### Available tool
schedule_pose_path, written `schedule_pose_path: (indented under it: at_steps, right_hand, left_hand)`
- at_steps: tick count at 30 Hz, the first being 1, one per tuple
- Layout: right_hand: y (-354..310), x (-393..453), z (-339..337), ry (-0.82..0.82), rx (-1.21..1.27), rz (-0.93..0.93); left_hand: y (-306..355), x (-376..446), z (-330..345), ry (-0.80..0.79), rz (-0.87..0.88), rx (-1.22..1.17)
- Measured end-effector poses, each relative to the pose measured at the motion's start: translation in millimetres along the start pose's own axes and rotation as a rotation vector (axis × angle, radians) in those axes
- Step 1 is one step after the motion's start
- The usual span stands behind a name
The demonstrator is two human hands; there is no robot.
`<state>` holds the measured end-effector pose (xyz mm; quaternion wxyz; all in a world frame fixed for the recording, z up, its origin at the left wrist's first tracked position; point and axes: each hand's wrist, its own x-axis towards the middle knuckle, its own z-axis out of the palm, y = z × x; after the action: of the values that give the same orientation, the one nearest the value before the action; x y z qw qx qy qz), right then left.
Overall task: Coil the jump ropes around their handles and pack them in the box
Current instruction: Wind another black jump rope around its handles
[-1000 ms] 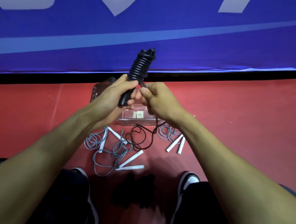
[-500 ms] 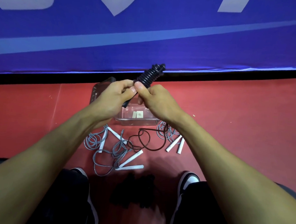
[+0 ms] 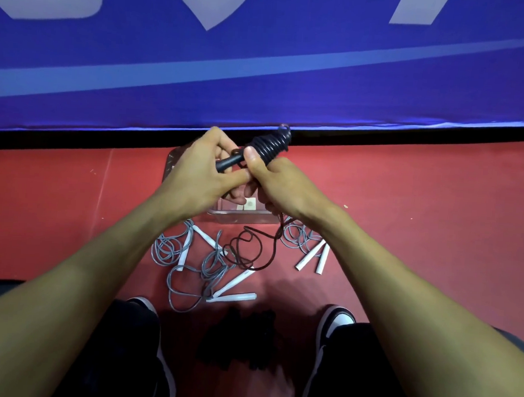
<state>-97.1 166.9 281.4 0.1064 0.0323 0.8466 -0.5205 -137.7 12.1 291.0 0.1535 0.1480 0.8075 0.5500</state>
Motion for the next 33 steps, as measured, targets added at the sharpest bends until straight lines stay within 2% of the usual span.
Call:
schedule_pose_path:
  at_steps: [2,6,10,13,18,20,23,26,30,33]
  right_hand:
    - [-5,-3,-2,-0.014,0.002,-0.064]
    - [-6,-4,-3,-0.035,-0.113,-0.112]
    - [1,-5,1,-0.038,-0.228,-0.146]
    - [4,-1,1,-0.107,-0.268,-0.139]
    - [14,6,-6,-0.126,-0.388,-0.080]
    - [14,3,-9,-0.083,-0.326,-0.077]
    - [13,5,-7,-0.028,-0.189,-0.032]
    - [10,5,-4,-0.067,-0.019,0.034]
    - [5,3,-3,-0.108,0.070,0.083]
    - [8,5,-4,-0.022,0.053,0.092]
  left_hand:
    - [1,1,-1,-0.024,-0.044,-0.098]
    - [-3,-1,2,-0.181,-0.157,-0.179]
    - [-5,0,-1,-0.268,-0.086,-0.042]
    - [-6,-1,1,-0.131,-0.028,0.127]
    - [-16,5,-3,0.063,-0.024,0.144]
    - [-16,9,-8,0.084,-0.041,0.058]
    - [-13,8,-5,0.013,-0.020,-0.058]
    - [-14,6,1,-0.062,0.006,-0.156]
    - [-17,7,2,-0.075,0.011,-0.249]
    - [-15,8,3,-0.093,-0.023,-0.304]
